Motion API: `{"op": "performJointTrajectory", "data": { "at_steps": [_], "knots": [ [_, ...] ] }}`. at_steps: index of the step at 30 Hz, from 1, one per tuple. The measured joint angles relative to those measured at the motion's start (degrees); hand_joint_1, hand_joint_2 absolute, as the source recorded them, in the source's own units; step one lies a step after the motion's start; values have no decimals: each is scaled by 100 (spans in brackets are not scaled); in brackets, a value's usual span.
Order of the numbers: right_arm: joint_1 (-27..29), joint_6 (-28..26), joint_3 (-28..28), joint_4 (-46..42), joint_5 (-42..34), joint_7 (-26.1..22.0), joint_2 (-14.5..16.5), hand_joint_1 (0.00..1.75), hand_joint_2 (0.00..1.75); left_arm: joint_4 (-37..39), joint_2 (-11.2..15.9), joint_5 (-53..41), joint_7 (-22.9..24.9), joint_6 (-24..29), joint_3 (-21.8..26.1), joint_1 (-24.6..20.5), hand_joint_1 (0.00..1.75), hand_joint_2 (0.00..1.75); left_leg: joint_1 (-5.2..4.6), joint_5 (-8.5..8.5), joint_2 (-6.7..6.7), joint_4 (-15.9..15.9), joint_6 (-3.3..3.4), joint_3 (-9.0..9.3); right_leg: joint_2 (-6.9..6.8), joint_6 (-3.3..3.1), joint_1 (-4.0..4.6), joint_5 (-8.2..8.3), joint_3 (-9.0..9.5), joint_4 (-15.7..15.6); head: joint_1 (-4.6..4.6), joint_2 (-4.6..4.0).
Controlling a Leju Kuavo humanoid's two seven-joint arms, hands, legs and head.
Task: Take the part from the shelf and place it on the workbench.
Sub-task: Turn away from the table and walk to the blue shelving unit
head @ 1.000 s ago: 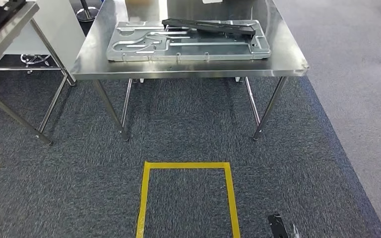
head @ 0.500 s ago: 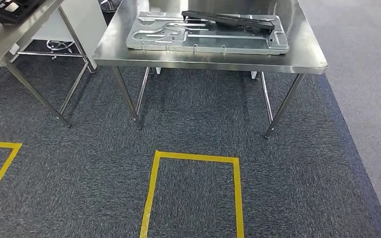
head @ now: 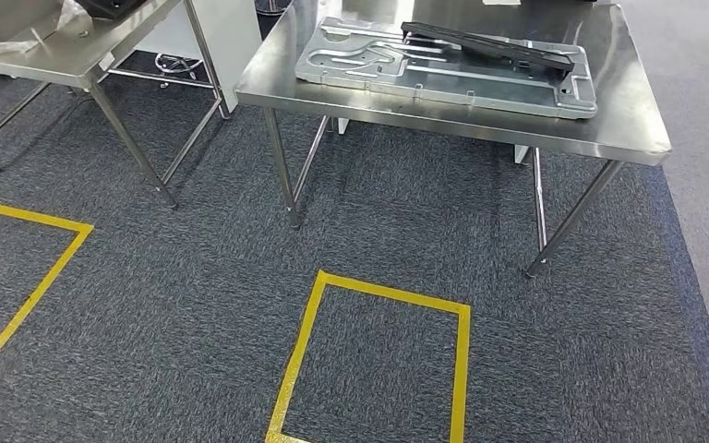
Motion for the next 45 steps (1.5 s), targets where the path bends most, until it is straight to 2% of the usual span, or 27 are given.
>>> {"op": "performJointTrajectory", "data": {
  "at_steps": [2, 3, 5, 7, 9, 12, 14, 16, 18, 20, 22, 24, 25, 26, 27, 30, 31, 33, 34, 36, 38, 39, 40, 41, 42, 43, 45],
  "knots": [
    [-32, 58, 32, 3, 43, -26, -10, 0, 0, 1, -39, -1, 43, 50, 0, 22, 0, 0, 33, 79, -101, -68, 52, 8, 82, 66, -17, -62, -13, 61, 3, 0],
    [-36, 90, 50, 5, 60, -37, -18, 0, 0, 1, -64, -1, 63, 92, 1, 19, 0, 0, 55, 126, -147, -105, 86, 7, 224, 97, -28, -185, -75, 210, 8, 0],
    [-24, 148, 76, 14, 60, -48, -45, 0, 0, 0, -131, -41, 94, 181, 1, -10, 0, 0, 72, 190, -252, -134, 134, -33, 541, 144, -55, -589, -362, 845, 19, 0],
    [-15, 174, 84, 25, 20, -44, -69, 0, 0, 0, -192, -111, 118, 244, -2, -30, 0, 0, 67, 220, -350, -126, 147, -81, 640, 168, -74, -886, -648, 1482, 21, 0],
    [-12, 175, 82, 28, -6, -38, -81, 0, 0, 0, -217, -143, 131, 267, -5, -32, 0, 0, 65, 229, -393, -120, 145, -97, 650, 176, -78, -948, -738, 1685, 21, 0],
    [-11, 185, 80, 29, -29, -28, -107, 0, 0, 1, -268, -172, 151, 311, -11, -34, 0, 0, 71, 236, -480, -100, 137, -113, 656, 185, -85, -795, -672, 1577, 21, 0],
    [-7, 215, 76, 32, -43, -3, -158, 0, 0, 2, -386, -187, 169, 375, -16, -65, 0, 0, 69, 228, -664, -10, 88, -170, 929, 173, -118, -381, -252, 727, 20, 0],
    [-10, 239, 74, 37, -33, 13, -199, 0, 0, 2, -480, -186, 174, 418, -20, -109, 0, 0, 69, 230, -830, 64, 7, -243, 1143, 130, -133, -108, 73, 23, 16, 0],
    [-26, 253, 74, 39, -11, 16, -209, 0, 0, 2, -513, -175, 175, 444, -21, -123, 0, 0, 78, 254, -906, 68, -65, -292, 1016, 61, -128, -81, 65, 6, 15, 0],
    [-31, 280, 74, 39, 17, 14, -216, 0, 0, 2, -544, -158, 178, 469, -20, -128, 0, 0, 80, 129, -722, 242, -123, -390, 872, -22, -144, -48, 67, -26, -6, 0],
    [-18, 311, 74, 39, 48, 2, -228, 0, 0, 2, -570, -137, 177, 484, -20, -150, 0, 0, 100, -228, -447, 833, -176, -657, 713, -76, -142, -39, 59, -38, -35, 0],
    [-8, 329, 74, 39, 82, -9, -250, 0, 0, 2, -594, -109, 170, 491, -20, -164, 0, 0, 137, -538, -370, 1540, -227, -968, 541, -89, -129, -43, 48, -34, -43, 0],
    [-8, 335, 74, 39, 97, -14, -259, 0, 0, 2, -604, -95, 164, 494, -20, -163, 0, 0, 153, -560, -355, 1694, -246, -1022, 458, -87, -127, -45, 44, -32, -43, 0],
    [-13, 339, 75, 39, 110, -15, -267, 0, 0, 2, -613, -78, 159, 499, -19, -160, 0, 0, 166, -474, -334, 1622, -258, -960, 383, -81, -128, -49, 46, -29, -43, 0],
    [-17, 343, 78, 40, 125, -16, -270, 0, 0, 3, -618, -64, 151, 504, -17, -159, 0, 0, 175, -308, -288, 1337, -260, -789, 316, -71, -130, -55, 53, -27, -43, 0],
    [-18, 371, 91, 41, 191, -16, -279, 0, 0, 3, -633, -7, 119, 521, -11, -185, 0, 0, 135, 70, 65, 242, -194, -180, 146, 11, -105, -92, 96, -12, -40, 0],
    [-21, 389, 99, 41, 215, -15, -285, 0, 0, 3, -641, 20, 108, 532, -7, -194, 0, 0, 110, 85, 124, 94, -163, -116, 93, 50, -93, -100, 109, -11, -34, 0],
    [-38, 419, 116, 41, 254, -14, -296, 0, 0, 2, -652, 61, 95, 556, 5, -190, 0, 0, 83, 91, 24, 54, -96, -135, -6, 129, -93, -105, 136, -27, -24, 0],
    [-46, 426, 125, 41, 272, -14, -304, 0, 0, 3, -662, 75, 92, 566, 11, -181, 0, 0, 88, 114, -33, 29, -59, -133, 30, 167, -107, -131, 146, -12, -20, 0],
    [-42, 430, 134, 43, 300, -15, -315, 0, 0, 4, -679, 99, 90, 573, 29, -186, 0, 0, 111, 173, -147, -27, 21, -120, 306, 219, -131, -358, 31, 278, -10, 0],
    [-22, 434, 144, 48, 316, -16, -325, 0, 0, 4, -700, 123, 90, 573, 52, -200, 0, 0, 103, 204, -267, -37, 65, -142, 593, 232, -139, -747, -316, 998, -1, 0],
    [-13, 439, 149, 51, 320, -19, -330, 0, 0, 4, -710, 132, 91, 572, 65, -201, 0, 0, 94, 210, -337, -33, 74, -153, 637, 234, -138, -873, -494, 1347, 0, 0],
    [-6, 444, 154, 54, 325, -25, -337, 0, 0, 4, -717, 140, 93, 572, 79, -199, 0, 0, 86, 212, -412, -27, 77, -158, 654, 234, -138, -889, -605, 1547, 0, 0],
    [-2, 449, 158, 56, 328, -31, -345, 0, 0, 4, -722, 149, 97, 572, 92, -195, 0, 0, 83, 212, -491, -17, 77, -159, 661, 231, -139, -784, -617, 1530, 0, 0],
    [-1, 452, 162, 56, 332, -38, -350, 0, 0, 4, -722, 155, 101, 572, 101, -193, 0, 0, 84, 209, -567, -3, 72, -157, 674, 225, -143, -584, -527, 1296, 1, 0],
    [0, 458, 166, 56, 336, -46, -356, 0, 0, 4, -725, 158, 104, 572, 106, -194, 0, 0, 87, 201, -643, 18, 60, -158, 737, 216, -152, -354, -367, 911, 1, 0],
    [6, 478, 169, 63, 343, -55, -365, 0, 0, 4, -731, 158, 109, 569, 113, -206, 0, 0, 77, 180, -779, 76, 9, -195, 975, 187, -171, -102, -104, 277, -1, 0]
  ]
}}
